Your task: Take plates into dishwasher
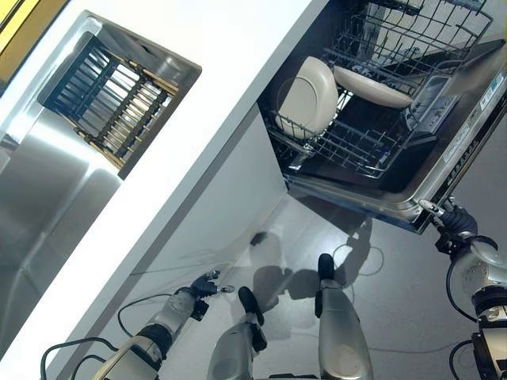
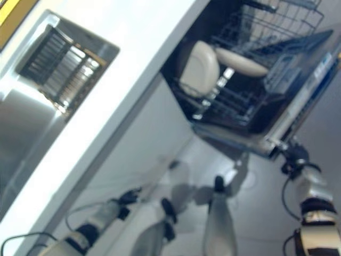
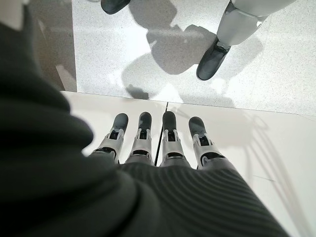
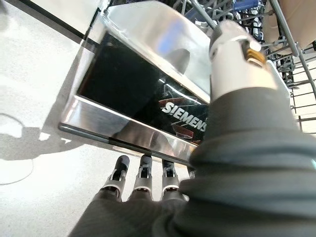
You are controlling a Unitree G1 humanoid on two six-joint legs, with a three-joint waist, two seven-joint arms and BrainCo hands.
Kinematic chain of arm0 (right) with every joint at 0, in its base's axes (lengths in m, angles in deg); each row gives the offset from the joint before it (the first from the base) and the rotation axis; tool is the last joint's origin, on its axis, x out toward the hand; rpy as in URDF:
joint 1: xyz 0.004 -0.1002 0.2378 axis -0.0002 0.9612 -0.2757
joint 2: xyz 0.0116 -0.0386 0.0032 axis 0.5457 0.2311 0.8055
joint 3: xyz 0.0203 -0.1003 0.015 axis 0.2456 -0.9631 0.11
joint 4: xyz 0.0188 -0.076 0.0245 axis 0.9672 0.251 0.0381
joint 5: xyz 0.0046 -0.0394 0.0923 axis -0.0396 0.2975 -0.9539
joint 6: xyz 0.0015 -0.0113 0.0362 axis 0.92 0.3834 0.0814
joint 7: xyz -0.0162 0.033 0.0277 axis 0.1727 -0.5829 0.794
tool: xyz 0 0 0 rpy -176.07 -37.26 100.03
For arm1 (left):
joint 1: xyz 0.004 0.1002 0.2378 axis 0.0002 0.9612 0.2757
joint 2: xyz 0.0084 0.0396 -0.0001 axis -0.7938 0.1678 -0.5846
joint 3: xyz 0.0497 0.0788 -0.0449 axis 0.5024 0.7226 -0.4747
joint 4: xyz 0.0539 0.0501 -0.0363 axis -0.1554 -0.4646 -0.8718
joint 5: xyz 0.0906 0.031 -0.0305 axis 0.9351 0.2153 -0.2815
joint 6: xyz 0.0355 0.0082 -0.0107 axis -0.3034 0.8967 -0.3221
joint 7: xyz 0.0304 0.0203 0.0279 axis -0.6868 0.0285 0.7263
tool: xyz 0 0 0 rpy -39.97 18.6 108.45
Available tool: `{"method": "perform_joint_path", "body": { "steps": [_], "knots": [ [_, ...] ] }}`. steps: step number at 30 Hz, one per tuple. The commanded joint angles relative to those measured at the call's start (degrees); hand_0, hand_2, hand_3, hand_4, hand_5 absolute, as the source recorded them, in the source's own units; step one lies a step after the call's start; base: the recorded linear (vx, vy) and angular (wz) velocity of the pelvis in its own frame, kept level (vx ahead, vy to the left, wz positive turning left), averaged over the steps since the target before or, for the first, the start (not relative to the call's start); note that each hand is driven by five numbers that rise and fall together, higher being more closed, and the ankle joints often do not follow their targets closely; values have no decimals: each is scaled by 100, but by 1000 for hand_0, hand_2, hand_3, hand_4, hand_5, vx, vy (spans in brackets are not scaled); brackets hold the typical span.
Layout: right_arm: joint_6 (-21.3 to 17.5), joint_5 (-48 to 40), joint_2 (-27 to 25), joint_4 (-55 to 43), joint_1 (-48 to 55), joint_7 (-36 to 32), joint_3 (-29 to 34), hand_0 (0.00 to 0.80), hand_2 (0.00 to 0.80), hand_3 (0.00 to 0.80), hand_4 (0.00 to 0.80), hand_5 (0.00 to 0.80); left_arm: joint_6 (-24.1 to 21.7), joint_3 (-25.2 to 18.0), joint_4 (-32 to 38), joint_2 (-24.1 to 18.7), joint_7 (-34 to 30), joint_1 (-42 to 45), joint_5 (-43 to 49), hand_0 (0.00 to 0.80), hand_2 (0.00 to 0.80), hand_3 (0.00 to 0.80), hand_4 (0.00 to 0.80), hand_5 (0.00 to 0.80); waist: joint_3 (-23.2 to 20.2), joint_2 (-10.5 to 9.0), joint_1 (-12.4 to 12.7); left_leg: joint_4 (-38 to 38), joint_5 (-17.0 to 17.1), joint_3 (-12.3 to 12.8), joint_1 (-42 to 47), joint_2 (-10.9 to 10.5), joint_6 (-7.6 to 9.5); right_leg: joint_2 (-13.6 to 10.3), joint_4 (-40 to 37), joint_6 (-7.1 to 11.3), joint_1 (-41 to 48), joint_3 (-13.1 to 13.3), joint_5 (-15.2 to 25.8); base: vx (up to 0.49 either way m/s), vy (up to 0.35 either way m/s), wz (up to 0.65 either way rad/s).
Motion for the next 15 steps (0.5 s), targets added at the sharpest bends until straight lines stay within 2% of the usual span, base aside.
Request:
{"method": "perform_joint_path", "body": {
  "steps": [1,15],
  "knots": [
    [-399,316,752,-1524,-995,-916,-713,0,0,0,0,0,0,73,180,-360,2,-88,179,0,0,0,0,0,-186,-522,412,281,465,-277,-615,-98,16,-103,175,-3,427,-52,-568,0,0,0],
    [-476,275,704,-1630,-977,-959,-724,0,0,0,0,0,-41,95,92,-345,-13,-28,230,0,0,0,0,0,-226,-576,450,308,443,-316,-586,-99,24,-142,158,10,518,-97,-555,25,-2,2]
  ]
}}
